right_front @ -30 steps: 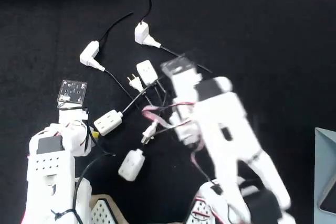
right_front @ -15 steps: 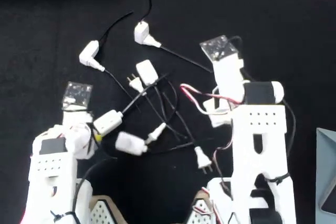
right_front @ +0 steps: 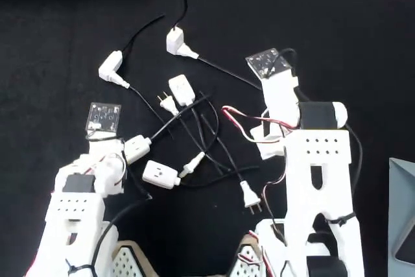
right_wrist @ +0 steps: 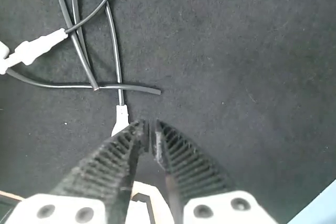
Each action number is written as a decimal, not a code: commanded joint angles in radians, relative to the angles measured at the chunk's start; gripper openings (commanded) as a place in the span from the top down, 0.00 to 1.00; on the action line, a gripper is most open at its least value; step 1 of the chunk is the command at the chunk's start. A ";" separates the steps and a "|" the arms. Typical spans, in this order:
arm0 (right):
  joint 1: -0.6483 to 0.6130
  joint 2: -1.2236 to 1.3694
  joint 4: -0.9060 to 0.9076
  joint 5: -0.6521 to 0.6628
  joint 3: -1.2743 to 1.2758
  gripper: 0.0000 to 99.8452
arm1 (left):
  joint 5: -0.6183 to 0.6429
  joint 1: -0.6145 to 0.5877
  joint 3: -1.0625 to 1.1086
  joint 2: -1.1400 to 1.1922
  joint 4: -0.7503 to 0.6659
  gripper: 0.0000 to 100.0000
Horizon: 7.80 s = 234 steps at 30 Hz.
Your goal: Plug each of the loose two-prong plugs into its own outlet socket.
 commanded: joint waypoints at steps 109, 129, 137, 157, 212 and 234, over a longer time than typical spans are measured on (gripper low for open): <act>-0.170 -0.094 0.103 -0.049 -0.223 0.99 | 0.012 0.013 0.108 -0.014 -0.104 0.96; -0.084 -0.094 -0.338 -0.055 0.156 0.99 | 0.012 0.013 0.108 -0.014 -0.104 0.96; -0.183 -0.094 -0.506 -0.057 0.418 0.85 | 0.012 0.012 0.108 -0.014 -0.104 0.96; -0.124 -0.013 -0.388 -0.028 0.409 0.82 | 0.012 0.012 0.108 -0.014 -0.104 0.96; -0.003 0.605 -0.367 0.020 0.116 0.98 | 0.012 0.012 0.108 -0.014 -0.104 0.96; -0.032 -0.033 -0.120 0.014 0.191 0.99 | 0.012 0.013 0.108 -0.014 -0.104 0.96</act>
